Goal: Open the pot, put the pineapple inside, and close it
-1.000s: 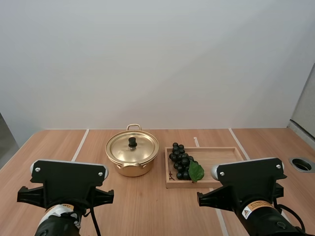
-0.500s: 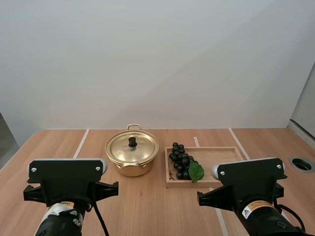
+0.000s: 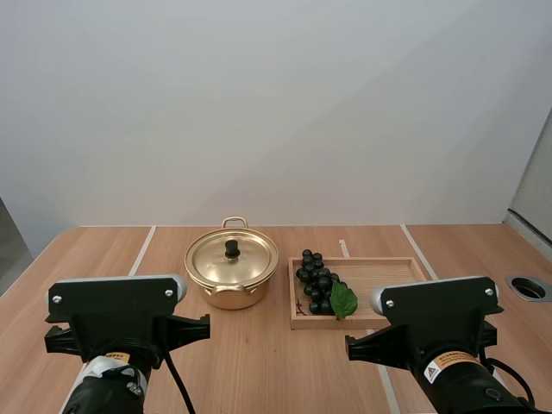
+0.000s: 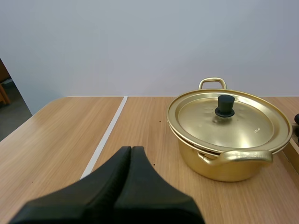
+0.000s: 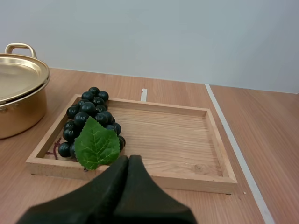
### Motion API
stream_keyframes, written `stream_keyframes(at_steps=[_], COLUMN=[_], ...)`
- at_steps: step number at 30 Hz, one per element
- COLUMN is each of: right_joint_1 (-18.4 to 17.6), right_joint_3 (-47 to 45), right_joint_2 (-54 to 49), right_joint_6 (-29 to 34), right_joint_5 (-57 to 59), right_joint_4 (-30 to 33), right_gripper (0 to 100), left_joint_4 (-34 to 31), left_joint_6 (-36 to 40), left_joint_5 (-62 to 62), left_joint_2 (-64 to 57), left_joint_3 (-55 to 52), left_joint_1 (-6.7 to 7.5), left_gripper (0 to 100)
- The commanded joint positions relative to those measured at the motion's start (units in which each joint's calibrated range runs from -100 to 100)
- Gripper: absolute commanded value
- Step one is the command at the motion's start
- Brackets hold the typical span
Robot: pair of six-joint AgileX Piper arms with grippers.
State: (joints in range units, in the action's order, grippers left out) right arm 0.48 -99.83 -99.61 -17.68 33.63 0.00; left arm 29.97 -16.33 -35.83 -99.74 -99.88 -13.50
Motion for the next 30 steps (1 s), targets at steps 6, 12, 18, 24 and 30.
stream_keyframes(at_steps=[6, 12, 18, 24, 30], right_joint_1=[2.39, 3.40, 3.40, 3.40, 3.40], right_joint_3=[-0.17, -0.17, -0.17, -0.17, -0.17], right_joint_2=[0.12, 0.12, 0.12, 0.12, 0.12], right_joint_6=[0.33, 0.33, 0.33, 0.33, 0.33], right_joint_5=[-2.50, -2.50, -2.50, -2.50, -2.50], right_joint_4=[0.00, 0.00, 0.00, 0.00, 0.00], right_gripper=[0, 0, 0, 0, 0], left_joint_4=[1.08, -2.78, -16.99, -18.29, -18.43], left_joint_6=[-0.06, 0.57, 19.18, 26.99, 28.18], left_joint_5=[0.26, 2.62, 4.50, 4.50, 4.50], left_joint_2=[-0.26, -0.26, -0.26, -0.26, -0.26], left_joint_3=[-0.12, -0.12, -0.12, -0.12, -0.12], left_joint_1=[5.66, 10.52, 11.50, 11.57, 11.57], left_gripper=[0, 0, 0, 0, 0])
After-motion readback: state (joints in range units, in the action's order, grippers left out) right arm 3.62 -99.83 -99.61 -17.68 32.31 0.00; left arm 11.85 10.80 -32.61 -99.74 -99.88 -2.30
